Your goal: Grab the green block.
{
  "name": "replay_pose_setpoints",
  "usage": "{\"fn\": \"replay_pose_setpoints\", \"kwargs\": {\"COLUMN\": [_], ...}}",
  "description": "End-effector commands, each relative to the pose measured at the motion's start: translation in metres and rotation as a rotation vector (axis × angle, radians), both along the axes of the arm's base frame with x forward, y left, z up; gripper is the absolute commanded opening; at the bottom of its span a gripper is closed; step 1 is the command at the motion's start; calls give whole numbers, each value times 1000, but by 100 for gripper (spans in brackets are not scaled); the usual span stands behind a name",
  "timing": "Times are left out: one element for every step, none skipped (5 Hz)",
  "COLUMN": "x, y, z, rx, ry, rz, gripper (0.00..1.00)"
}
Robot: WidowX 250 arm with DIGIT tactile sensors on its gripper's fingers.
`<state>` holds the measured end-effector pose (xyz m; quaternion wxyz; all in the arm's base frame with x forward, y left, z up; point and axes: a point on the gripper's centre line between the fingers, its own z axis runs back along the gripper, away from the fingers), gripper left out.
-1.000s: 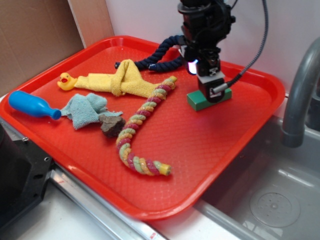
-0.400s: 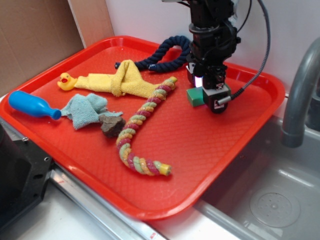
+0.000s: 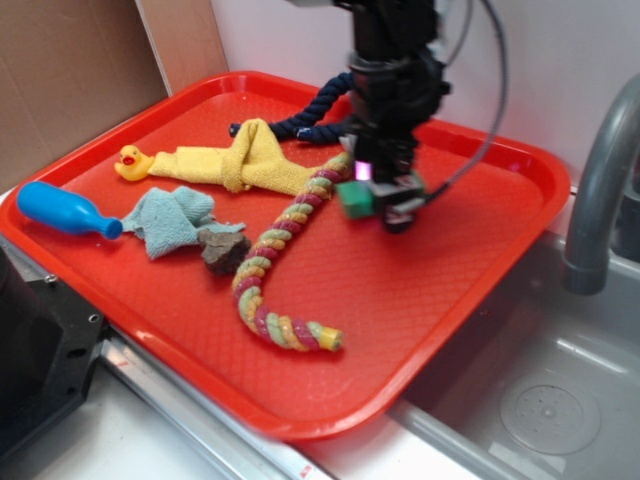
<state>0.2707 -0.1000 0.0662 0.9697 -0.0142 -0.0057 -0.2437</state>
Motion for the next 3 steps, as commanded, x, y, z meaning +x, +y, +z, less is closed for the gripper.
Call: {"fn": "replay_pose_setpoints", "kwargs": {"x": [-70,-109,-117], "y": [12,17,19], "z": [115,166,186], "rx": [-8,11,26], "ry": [-107,-88,-51], "rz": [148,327,499], "gripper": [0,0,0]}}
